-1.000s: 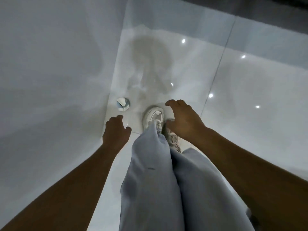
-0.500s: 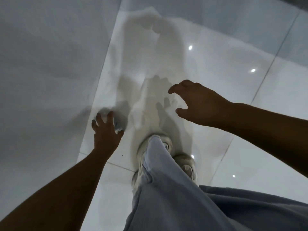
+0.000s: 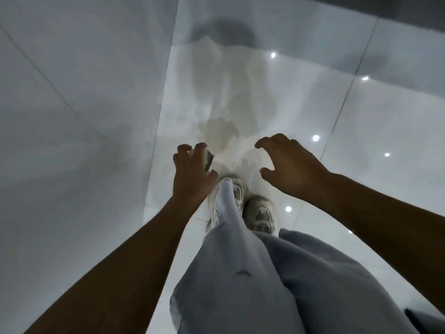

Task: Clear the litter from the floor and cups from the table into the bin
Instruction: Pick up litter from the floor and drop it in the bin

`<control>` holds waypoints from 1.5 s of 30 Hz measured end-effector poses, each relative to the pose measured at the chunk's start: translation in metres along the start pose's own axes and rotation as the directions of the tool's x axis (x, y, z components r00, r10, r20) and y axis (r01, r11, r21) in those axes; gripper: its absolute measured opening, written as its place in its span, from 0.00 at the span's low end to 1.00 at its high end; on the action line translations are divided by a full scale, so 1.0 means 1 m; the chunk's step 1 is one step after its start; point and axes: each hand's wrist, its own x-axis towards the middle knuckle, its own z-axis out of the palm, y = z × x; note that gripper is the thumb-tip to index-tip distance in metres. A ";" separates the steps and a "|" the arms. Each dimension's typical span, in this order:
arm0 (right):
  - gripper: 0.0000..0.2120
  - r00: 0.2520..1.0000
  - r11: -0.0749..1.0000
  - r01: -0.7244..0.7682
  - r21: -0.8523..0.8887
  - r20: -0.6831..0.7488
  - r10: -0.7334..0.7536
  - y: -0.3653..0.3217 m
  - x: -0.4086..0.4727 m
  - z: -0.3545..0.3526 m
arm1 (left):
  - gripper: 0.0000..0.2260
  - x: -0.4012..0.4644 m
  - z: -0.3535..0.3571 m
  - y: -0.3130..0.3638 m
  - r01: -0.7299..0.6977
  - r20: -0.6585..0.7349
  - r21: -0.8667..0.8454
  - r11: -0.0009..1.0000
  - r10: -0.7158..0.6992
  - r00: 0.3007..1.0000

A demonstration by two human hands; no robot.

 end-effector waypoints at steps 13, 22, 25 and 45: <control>0.25 0.872 0.827 -0.359 0.433 -0.160 0.462 -0.034 -0.275 -0.148 | 0.26 -0.163 -0.214 0.246 -0.454 0.301 0.223 0.863 0.382 0.874; 0.26 0.643 0.481 -0.398 0.781 -0.137 0.754 0.069 -0.397 -0.162 | 0.24 -0.233 -0.199 0.414 -0.666 0.448 0.341 0.664 0.508 0.736; 0.25 0.602 0.382 -0.383 0.841 -0.086 0.794 0.115 -0.432 -0.155 | 0.24 -0.260 -0.172 0.465 -0.696 0.486 0.347 0.628 0.514 0.707; 0.26 0.375 -0.034 -0.266 0.963 0.136 0.917 0.377 -0.581 -0.173 | 0.24 -0.373 0.010 0.781 -0.912 0.740 0.287 0.294 0.536 0.406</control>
